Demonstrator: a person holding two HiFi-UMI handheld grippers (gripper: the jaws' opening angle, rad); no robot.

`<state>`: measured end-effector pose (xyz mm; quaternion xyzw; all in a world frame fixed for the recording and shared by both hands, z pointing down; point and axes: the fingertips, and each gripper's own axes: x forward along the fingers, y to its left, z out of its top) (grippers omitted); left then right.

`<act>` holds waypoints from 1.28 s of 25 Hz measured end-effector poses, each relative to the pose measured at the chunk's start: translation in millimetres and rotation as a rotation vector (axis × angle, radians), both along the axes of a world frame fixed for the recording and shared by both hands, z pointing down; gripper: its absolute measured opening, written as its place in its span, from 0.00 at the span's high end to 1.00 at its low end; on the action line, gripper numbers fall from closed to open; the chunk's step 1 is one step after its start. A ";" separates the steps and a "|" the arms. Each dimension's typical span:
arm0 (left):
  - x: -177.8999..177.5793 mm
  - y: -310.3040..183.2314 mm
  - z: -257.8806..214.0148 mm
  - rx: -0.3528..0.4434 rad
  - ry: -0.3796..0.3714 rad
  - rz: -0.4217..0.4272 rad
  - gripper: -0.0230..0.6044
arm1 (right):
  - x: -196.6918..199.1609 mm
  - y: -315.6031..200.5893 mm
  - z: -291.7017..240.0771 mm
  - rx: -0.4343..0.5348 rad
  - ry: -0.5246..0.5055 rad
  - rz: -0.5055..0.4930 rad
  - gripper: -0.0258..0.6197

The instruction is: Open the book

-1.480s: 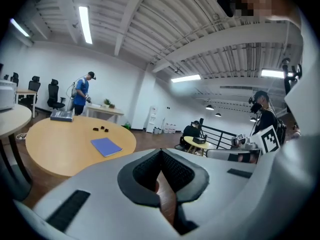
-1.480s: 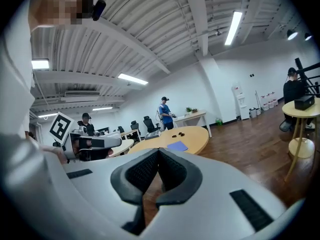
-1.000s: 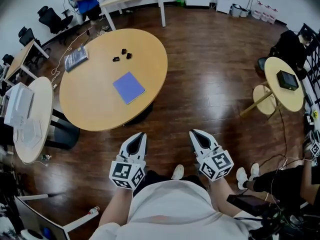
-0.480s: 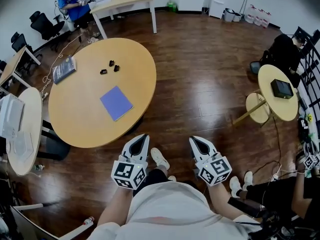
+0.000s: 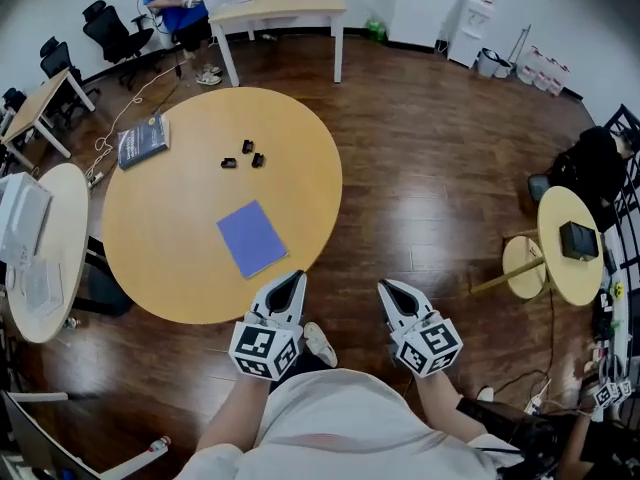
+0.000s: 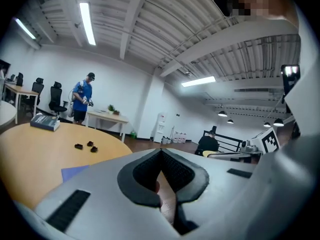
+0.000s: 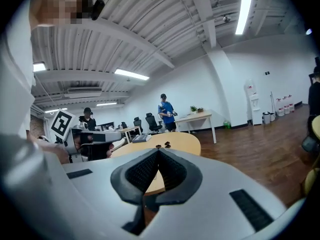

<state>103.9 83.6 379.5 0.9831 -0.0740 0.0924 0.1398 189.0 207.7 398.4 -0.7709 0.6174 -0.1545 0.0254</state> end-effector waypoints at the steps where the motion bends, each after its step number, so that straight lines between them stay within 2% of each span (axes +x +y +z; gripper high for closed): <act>1: 2.4 -13.5 -1.0 0.003 0.004 -0.015 0.95 | 4.5 -16.9 -2.4 -0.001 0.009 -0.020 0.96; 7: 2.9 -92.2 0.2 0.014 0.014 -0.112 0.95 | 22.4 -110.7 -15.6 0.009 0.050 -0.121 0.96; 13: -24.8 -150.3 13.5 -0.018 -0.004 -0.268 0.95 | 16.8 -172.3 -7.2 -0.024 0.039 -0.241 0.96; 19: -49.8 -176.9 21.5 -0.054 -0.019 -0.415 0.95 | 1.2 -223.0 -0.7 -0.035 0.021 -0.399 0.96; 23: -57.2 -187.0 17.3 -0.045 -0.034 -0.522 0.95 | -1.8 -244.6 2.2 -0.028 -0.004 -0.509 0.96; 32: -25.8 -188.4 34.8 -0.063 -0.092 -0.713 0.95 | 48.0 -279.9 15.8 -0.040 -0.033 -0.683 0.96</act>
